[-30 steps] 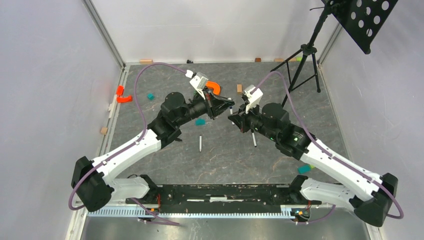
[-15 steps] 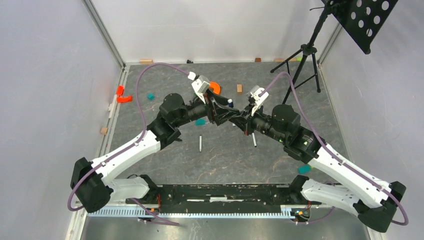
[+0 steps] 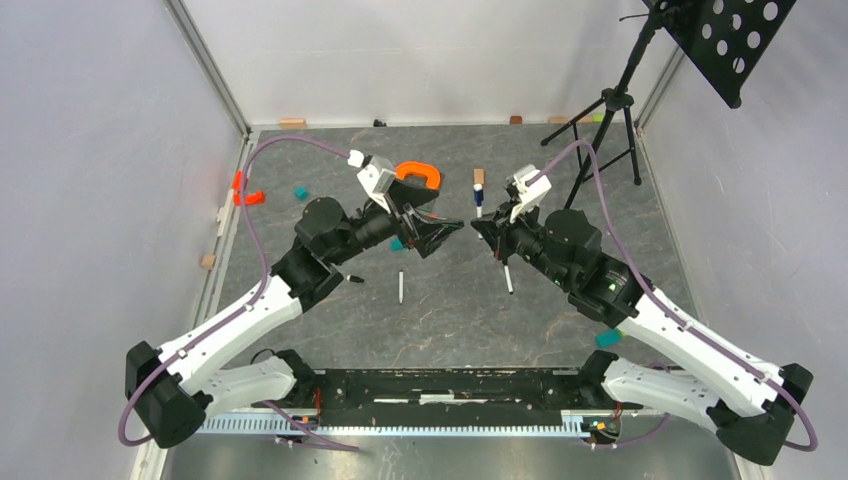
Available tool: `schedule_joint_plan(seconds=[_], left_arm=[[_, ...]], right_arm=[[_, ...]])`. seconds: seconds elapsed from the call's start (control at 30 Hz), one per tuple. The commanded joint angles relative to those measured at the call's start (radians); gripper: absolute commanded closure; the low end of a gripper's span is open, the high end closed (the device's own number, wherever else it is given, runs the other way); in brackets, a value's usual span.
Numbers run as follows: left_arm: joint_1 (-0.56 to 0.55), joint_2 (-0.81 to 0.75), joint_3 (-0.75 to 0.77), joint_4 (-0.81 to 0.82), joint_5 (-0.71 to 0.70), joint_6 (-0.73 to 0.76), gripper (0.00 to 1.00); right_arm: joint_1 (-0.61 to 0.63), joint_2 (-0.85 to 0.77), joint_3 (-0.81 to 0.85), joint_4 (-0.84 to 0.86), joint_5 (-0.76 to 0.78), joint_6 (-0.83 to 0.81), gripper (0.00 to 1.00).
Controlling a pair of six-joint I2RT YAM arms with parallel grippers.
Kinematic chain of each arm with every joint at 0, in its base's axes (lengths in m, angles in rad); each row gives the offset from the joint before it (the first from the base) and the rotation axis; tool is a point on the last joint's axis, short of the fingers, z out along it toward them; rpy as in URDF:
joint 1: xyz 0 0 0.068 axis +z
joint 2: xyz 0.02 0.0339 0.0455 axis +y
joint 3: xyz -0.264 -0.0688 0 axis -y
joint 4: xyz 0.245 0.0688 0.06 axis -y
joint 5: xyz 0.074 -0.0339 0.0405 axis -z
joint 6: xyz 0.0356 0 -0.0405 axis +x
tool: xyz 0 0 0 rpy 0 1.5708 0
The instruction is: Insert the pens into the pen caps
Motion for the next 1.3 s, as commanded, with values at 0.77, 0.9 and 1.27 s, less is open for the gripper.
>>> schedule_joint_plan(seconds=[0.77,0.9,1.27], left_arm=[[0.013,-0.146,-0.016,-0.136,-0.881,0.202,0.01],[0.013,-0.145,-0.013,-0.141,-0.868,0.204,0.01],[0.013,-0.156,-0.014,-0.150,-0.865,0.216,0.02]], right_arm=[[-0.052,0.385,-0.336,0.098,0.080,0.245,1.00],[-0.074,0.446,-0.333,0.113,0.037,0.231,1.00],[-0.133,0.509,-0.339,0.132,0.009,0.223,0.76]])
